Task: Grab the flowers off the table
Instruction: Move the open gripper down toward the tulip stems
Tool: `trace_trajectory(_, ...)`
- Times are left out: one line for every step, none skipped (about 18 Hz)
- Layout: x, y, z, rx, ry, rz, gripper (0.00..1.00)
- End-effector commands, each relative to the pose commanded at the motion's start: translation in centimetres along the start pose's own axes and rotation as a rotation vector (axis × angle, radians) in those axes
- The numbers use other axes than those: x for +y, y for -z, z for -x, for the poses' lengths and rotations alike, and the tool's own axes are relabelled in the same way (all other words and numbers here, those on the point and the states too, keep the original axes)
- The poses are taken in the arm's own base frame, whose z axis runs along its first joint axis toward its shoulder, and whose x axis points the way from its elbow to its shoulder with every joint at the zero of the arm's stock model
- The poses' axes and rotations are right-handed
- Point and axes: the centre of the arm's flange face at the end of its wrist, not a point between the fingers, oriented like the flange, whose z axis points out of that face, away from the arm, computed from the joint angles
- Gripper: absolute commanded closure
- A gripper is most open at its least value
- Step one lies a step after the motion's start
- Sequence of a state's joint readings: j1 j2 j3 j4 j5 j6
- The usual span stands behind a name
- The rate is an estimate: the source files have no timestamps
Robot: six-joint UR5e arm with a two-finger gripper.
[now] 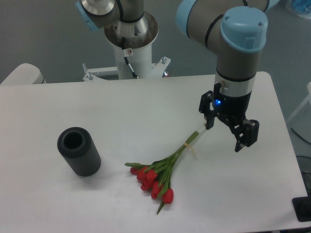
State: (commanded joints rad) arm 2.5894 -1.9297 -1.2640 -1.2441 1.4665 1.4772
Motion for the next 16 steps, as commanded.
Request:
trace_trajectory(-0.5, -0.1, -0.2, 0.002, -0.007, -0.002, 0.00)
trace_trajectory(-0.6, -0.1, -0.2, 0.003, -0.009, -0.002, 0.00)
trace_trajectory(-0.7, -0.2, -0.2, 0.004, -0.010, -0.002, 0.00)
trace_trajectory(-0.8, -0.3, -0.4, 0.008, -0.011, -0.003, 0.00)
trace_trajectory(-0.9, -0.6, -0.6, 0.014, -0.004, -0.003, 0.00)
trace_trajectory(-1.6, -0.9, -1.0, 0.020, 0.006, -0.005, 0.00)
trace_trajectory(-2.5, -1.2, -1.3, 0.027, 0.021, -0.008, 0.00)
trace_trajectory(-3.1, -1.3, -1.7, 0.031, 0.040, -0.009, 0.00)
trace_trajectory(-3.4, -1.7, -2.0, 0.039, 0.054, -0.009, 0.00)
trace_trajectory(-3.6, -2.1, -2.4, 0.049, 0.066, -0.008, 0.00)
trace_trajectory(-3.9, -2.7, -2.9, 0.065, 0.080, -0.004, 0.00)
trace_trajectory(-4.4, -3.1, -3.4, 0.074, 0.104, -0.004, 0.00)
trace_trajectory(-4.9, -3.5, -3.9, 0.086, 0.139, -0.003, 0.00)
trace_trajectory(-5.5, -4.0, -4.4, 0.096, 0.168, -0.001, 0.00)
trace_trajectory(-5.8, -4.8, -5.0, 0.113, 0.193, 0.003, 0.00)
trace_trajectory(-5.7, -5.5, -5.6, 0.131, 0.219, 0.010, 0.00)
